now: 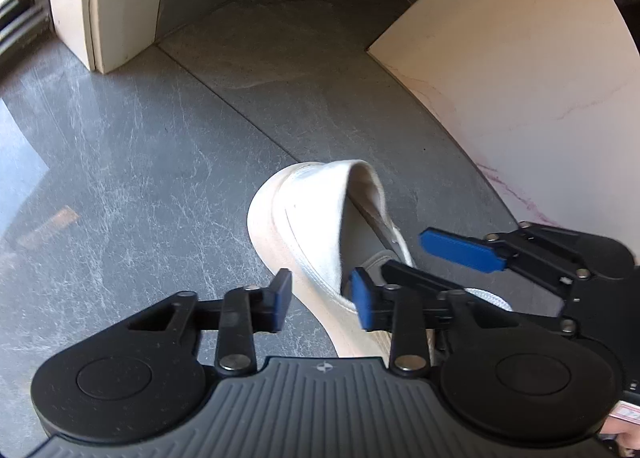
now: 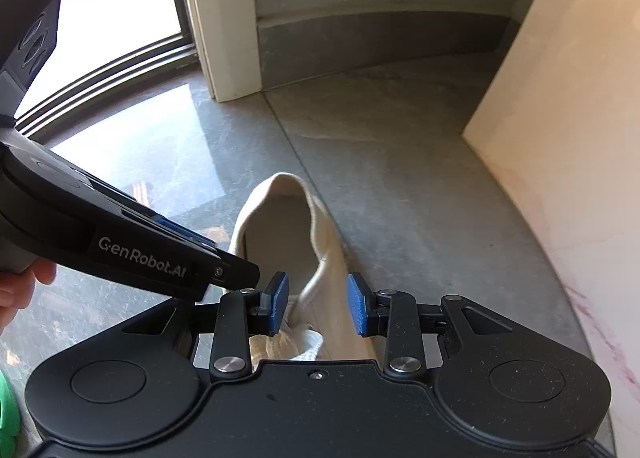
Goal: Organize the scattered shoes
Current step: 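Lift the cream sneaker by the heel with both grippers and carry it toward the window wall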
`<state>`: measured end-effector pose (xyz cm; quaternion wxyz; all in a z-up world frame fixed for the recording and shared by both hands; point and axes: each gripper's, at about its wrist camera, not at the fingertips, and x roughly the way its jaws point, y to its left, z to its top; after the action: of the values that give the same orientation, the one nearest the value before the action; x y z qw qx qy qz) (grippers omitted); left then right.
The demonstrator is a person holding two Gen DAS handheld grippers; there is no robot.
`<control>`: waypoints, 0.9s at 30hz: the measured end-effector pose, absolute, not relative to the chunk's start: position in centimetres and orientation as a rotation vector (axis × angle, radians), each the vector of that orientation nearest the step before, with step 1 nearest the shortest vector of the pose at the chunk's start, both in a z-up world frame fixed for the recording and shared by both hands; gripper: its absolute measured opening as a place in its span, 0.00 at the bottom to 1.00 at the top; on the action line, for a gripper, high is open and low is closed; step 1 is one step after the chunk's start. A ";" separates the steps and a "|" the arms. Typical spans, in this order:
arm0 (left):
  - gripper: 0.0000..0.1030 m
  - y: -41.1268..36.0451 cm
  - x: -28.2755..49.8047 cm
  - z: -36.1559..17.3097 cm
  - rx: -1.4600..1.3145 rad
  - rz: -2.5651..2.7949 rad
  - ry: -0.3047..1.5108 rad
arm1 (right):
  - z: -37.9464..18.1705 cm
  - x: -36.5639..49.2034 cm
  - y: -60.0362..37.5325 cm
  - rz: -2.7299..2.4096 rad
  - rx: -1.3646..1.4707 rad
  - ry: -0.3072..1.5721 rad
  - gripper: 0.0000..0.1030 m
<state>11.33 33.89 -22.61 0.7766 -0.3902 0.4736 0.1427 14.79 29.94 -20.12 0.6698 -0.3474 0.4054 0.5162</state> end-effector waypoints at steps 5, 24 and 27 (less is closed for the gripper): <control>0.13 33.8 11.2 -23.0 -0.835 0.284 1.015 | -20.9 14.5 30.3 1.120 -0.814 0.914 0.29; 0.07 37.9 7.7 -21.1 -0.835 0.399 0.864 | -18.3 14.7 30.6 1.094 -0.671 0.776 0.03; 0.05 38.7 7.1 -17.6 -0.773 0.430 0.812 | -16.4 14.2 30.3 1.105 -0.598 0.749 0.03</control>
<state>7.14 38.74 -17.59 0.8253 -0.3635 0.3818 0.2026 14.21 30.25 -16.37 0.7442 -0.2733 0.3418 0.5047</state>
